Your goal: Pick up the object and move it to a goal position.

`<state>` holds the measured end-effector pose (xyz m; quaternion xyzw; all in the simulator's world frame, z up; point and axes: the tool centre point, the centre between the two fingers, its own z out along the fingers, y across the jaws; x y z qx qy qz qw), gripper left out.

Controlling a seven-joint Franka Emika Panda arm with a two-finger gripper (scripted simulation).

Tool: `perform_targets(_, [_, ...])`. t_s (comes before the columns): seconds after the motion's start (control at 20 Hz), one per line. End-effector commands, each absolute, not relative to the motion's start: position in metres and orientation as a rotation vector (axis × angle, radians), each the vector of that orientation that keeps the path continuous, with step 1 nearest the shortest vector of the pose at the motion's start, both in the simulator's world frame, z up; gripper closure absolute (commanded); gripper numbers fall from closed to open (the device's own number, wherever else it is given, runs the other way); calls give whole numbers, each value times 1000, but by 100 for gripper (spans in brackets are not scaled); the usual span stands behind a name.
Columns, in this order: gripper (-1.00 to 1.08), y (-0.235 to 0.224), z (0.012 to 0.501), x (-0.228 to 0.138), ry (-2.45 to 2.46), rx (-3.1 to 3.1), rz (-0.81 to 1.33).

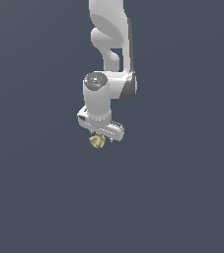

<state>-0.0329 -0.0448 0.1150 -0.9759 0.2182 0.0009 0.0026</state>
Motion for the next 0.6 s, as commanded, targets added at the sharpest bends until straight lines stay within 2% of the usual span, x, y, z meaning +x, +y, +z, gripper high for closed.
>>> perform_targets(0.0, [-92,-52,108,-39,801,-3033,2])
perform_targets(0.55, [-92,-70,91,-55,1068,-2954,0])
